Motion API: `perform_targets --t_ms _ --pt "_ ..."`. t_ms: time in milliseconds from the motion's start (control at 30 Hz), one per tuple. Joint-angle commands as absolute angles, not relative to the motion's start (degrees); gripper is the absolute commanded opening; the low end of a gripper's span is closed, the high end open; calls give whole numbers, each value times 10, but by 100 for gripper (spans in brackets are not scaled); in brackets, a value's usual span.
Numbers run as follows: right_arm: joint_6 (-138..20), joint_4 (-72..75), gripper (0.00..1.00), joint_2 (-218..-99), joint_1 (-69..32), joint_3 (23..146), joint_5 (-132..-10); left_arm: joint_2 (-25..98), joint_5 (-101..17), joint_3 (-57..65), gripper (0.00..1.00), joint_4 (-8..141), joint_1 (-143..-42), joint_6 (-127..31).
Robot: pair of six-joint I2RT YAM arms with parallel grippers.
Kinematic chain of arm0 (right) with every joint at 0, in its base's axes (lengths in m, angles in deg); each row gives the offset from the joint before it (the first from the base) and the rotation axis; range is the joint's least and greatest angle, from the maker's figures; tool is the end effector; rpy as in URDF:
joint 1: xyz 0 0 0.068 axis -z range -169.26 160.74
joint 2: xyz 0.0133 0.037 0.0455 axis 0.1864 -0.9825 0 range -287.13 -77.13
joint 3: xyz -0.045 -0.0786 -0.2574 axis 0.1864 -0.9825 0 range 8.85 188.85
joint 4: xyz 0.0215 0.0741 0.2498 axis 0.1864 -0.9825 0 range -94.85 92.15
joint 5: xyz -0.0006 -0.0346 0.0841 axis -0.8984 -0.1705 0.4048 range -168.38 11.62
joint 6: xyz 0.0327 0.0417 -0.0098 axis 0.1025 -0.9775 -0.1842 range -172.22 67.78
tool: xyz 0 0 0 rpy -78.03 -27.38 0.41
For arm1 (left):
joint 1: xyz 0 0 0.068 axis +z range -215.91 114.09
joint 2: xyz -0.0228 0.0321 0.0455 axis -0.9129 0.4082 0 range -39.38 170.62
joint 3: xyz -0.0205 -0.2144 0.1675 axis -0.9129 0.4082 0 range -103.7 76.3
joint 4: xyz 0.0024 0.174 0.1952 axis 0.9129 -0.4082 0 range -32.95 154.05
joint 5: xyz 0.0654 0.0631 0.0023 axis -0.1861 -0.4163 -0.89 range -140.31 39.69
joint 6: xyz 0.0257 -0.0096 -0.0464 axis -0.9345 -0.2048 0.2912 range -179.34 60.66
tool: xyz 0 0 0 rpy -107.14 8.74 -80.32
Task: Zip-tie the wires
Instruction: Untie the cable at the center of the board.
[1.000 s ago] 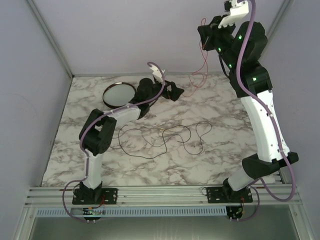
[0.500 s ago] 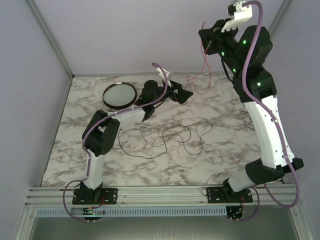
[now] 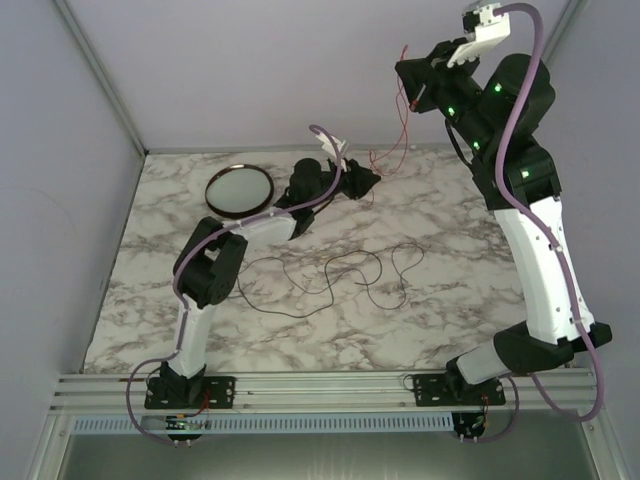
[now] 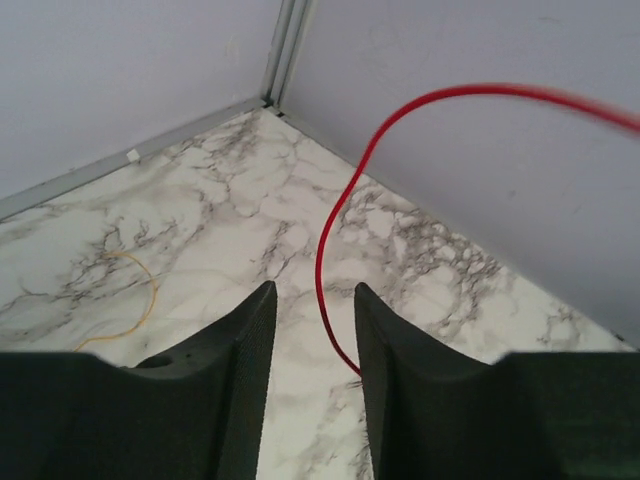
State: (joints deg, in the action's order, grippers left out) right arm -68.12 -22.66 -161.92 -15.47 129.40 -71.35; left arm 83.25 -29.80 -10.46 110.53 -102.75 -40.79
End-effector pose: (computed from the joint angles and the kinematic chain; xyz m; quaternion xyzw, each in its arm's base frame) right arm 0.2378 0.1219 0.5891 -0.1042 0.6285 0.3131 0.7044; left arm 0.3939 -0.3107 0.2607 0.2351 0.5988 -0.4526 0.6176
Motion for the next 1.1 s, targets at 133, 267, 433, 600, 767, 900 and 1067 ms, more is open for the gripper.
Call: perform_targets --t_ms 133,267,433,600,767,900,1067 --pt "-673 -212 0 -1565 -140 1256 -741 806 -309 -92 8 1094 -1023 -438" --pt "-659 -233 0 -1534 -120 1192 -774 752 -312 -63 0 1020 -994 -458" --pt "-629 -315 0 -1514 -112 1131 -852 645 -343 -37 0 872 -975 -555" --pt "-630 -403 0 -1519 -115 1078 -914 545 -406 -11 0 731 -974 -625" --pt "-632 -471 0 -1509 -138 1018 -994 447 -445 43 0 658 -975 -623" --pt "-641 -514 0 -1484 -150 970 -1088 374 -452 87 0 639 -983 -612" --pt "-645 -511 0 -1441 -151 910 -1144 334 -441 104 0 615 -999 -593"
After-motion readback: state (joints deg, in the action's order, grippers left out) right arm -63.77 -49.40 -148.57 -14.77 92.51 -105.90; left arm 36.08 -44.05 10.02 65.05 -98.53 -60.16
